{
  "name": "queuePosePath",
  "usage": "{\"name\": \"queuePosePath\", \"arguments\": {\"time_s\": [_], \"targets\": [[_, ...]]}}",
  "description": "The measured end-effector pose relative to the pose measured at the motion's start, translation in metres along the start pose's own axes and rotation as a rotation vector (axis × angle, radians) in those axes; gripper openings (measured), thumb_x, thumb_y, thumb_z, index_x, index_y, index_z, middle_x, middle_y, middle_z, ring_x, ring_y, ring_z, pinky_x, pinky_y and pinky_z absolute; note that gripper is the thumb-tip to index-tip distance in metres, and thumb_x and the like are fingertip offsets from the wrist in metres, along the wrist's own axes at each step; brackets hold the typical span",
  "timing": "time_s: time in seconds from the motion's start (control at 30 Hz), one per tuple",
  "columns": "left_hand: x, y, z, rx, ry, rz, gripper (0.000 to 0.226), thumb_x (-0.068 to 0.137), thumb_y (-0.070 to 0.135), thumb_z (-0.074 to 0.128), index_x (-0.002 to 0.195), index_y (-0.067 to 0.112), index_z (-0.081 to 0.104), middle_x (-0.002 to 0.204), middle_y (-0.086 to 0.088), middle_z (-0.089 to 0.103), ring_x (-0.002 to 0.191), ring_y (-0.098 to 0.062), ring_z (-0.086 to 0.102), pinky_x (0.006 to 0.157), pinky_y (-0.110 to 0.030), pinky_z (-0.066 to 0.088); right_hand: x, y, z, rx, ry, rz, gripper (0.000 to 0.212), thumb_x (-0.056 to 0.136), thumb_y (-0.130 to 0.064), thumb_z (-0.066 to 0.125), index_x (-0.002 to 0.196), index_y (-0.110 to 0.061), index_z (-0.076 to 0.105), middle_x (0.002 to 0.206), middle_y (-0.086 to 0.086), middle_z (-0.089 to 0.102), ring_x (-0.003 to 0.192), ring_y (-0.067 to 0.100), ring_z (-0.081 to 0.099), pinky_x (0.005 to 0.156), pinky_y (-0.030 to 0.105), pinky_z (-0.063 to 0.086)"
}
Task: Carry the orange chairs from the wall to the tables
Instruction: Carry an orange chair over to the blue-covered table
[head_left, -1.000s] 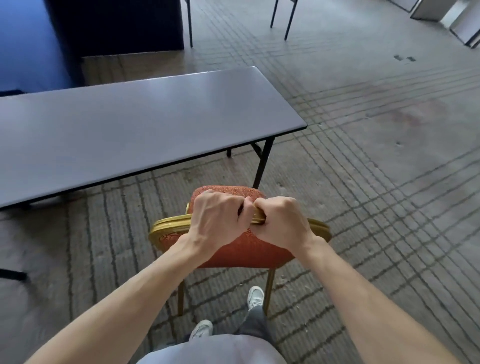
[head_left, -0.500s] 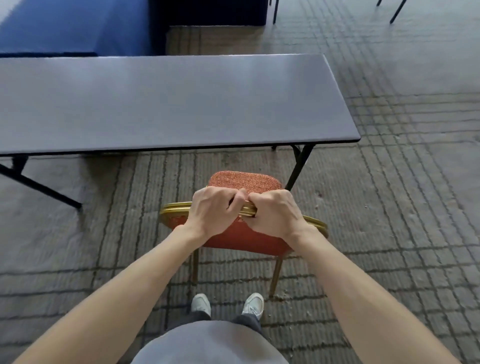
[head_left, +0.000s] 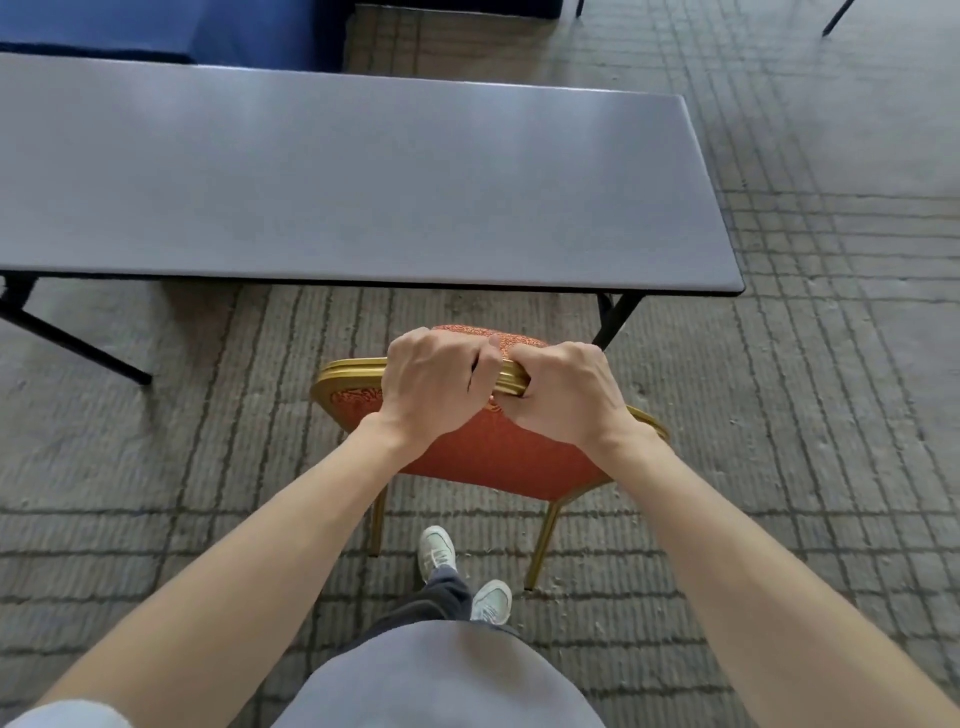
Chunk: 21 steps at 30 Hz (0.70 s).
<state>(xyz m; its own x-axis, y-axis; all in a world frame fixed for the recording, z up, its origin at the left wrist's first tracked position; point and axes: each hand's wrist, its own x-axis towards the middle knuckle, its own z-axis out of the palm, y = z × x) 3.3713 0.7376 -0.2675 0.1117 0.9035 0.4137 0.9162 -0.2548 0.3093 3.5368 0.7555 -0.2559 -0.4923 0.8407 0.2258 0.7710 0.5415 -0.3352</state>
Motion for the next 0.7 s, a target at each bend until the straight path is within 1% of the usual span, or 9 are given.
{"name": "queuePosePath", "arguments": {"time_s": [0.07, 0.17, 0.2, 0.27, 0.37, 0.5, 0.57, 0.63, 0.7], "targets": [[0.008, -0.004, 0.003, -0.02, 0.014, 0.024, 0.045, 0.095, 0.028, 0.042, 0.05, 0.023, 0.046, 0.048, 0.005, 0.056, 0.044, -0.013, 0.039, 0.057, -0.024, 0.022, 0.007, 0.003, -0.001, 0.003, -0.006, 0.02, 0.025, 0.073, -0.038, 0.06, 0.059, -0.019, 0.05, 0.046, -0.005, 0.05, 0.039, 0.021, 0.046, 0.045, 0.024, 0.038], [0.019, -0.004, 0.003, -0.029, 0.06, 0.034, 0.042, 0.094, 0.029, 0.043, 0.052, 0.026, 0.037, 0.046, 0.008, 0.047, 0.045, -0.011, 0.034, 0.058, -0.024, 0.024, 0.018, 0.007, -0.004, -0.004, -0.062, 0.053, 0.026, 0.075, -0.043, 0.055, 0.064, -0.019, 0.057, 0.051, -0.005, 0.056, 0.046, 0.022, 0.052, 0.051, 0.029, 0.046], [0.023, -0.005, 0.002, -0.045, 0.044, 0.04, 0.042, 0.094, 0.029, 0.042, 0.053, 0.027, 0.035, 0.046, 0.009, 0.043, 0.044, -0.011, 0.034, 0.057, -0.024, 0.025, 0.021, 0.008, -0.005, -0.002, -0.093, 0.074, 0.026, 0.075, -0.044, 0.055, 0.066, -0.02, 0.059, 0.053, -0.005, 0.058, 0.049, 0.022, 0.054, 0.053, 0.029, 0.048], [0.026, -0.008, 0.002, -0.067, 0.012, 0.049, 0.044, 0.095, 0.03, 0.042, 0.052, 0.027, 0.038, 0.045, 0.008, 0.047, 0.043, -0.012, 0.039, 0.054, -0.025, 0.031, 0.025, 0.008, -0.005, 0.004, -0.127, 0.093, 0.027, 0.075, -0.046, 0.055, 0.068, -0.021, 0.061, 0.055, -0.005, 0.06, 0.051, 0.022, 0.057, 0.056, 0.031, 0.05], [0.025, -0.01, 0.004, -0.078, 0.0, 0.05, 0.046, 0.096, 0.03, 0.042, 0.051, 0.026, 0.047, 0.049, 0.006, 0.057, 0.044, -0.014, 0.049, 0.054, -0.026, 0.041, 0.022, 0.01, -0.003, -0.019, -0.068, 0.066, 0.027, 0.074, -0.042, 0.06, 0.064, -0.018, 0.061, 0.051, -0.003, 0.058, 0.046, 0.022, 0.055, 0.05, 0.031, 0.05], [0.021, -0.01, 0.006, -0.069, 0.003, 0.031, 0.046, 0.096, 0.032, 0.041, 0.051, 0.025, 0.049, 0.051, 0.005, 0.059, 0.046, -0.015, 0.052, 0.057, -0.028, 0.043, 0.018, 0.008, -0.001, -0.048, -0.043, 0.051, 0.025, 0.074, -0.038, 0.065, 0.062, -0.017, 0.06, 0.049, -0.003, 0.057, 0.044, 0.022, 0.054, 0.047, 0.027, 0.046], [0.018, -0.009, 0.005, -0.071, -0.006, 0.024, 0.046, 0.096, 0.032, 0.041, 0.051, 0.025, 0.045, 0.048, 0.006, 0.056, 0.044, -0.015, 0.05, 0.055, -0.028, 0.044, 0.015, 0.006, -0.001, -0.057, -0.033, 0.046, 0.026, 0.074, -0.037, 0.067, 0.06, -0.017, 0.058, 0.048, -0.003, 0.055, 0.043, 0.022, 0.052, 0.046, 0.024, 0.042], [0.016, -0.007, 0.004, -0.089, -0.032, 0.036, 0.046, 0.096, 0.033, 0.041, 0.051, 0.025, 0.041, 0.046, 0.007, 0.052, 0.042, -0.014, 0.046, 0.053, -0.029, 0.046, 0.012, 0.003, -0.003, -0.037, -0.027, 0.053, 0.029, 0.076, -0.037, 0.063, 0.057, -0.018, 0.054, 0.046, -0.004, 0.052, 0.04, 0.019, 0.047, 0.046, 0.024, 0.042], [0.012, -0.004, 0.004, -0.111, -0.048, 0.06, 0.047, 0.096, 0.032, 0.041, 0.05, 0.024, 0.042, 0.045, 0.007, 0.052, 0.041, -0.013, 0.045, 0.051, -0.029, 0.046, 0.008, 0.002, -0.005, -0.015, -0.032, 0.055, 0.033, 0.08, -0.042, 0.053, 0.056, -0.019, 0.053, 0.045, -0.006, 0.051, 0.04, 0.016, 0.044, 0.047, 0.024, 0.043]]}}
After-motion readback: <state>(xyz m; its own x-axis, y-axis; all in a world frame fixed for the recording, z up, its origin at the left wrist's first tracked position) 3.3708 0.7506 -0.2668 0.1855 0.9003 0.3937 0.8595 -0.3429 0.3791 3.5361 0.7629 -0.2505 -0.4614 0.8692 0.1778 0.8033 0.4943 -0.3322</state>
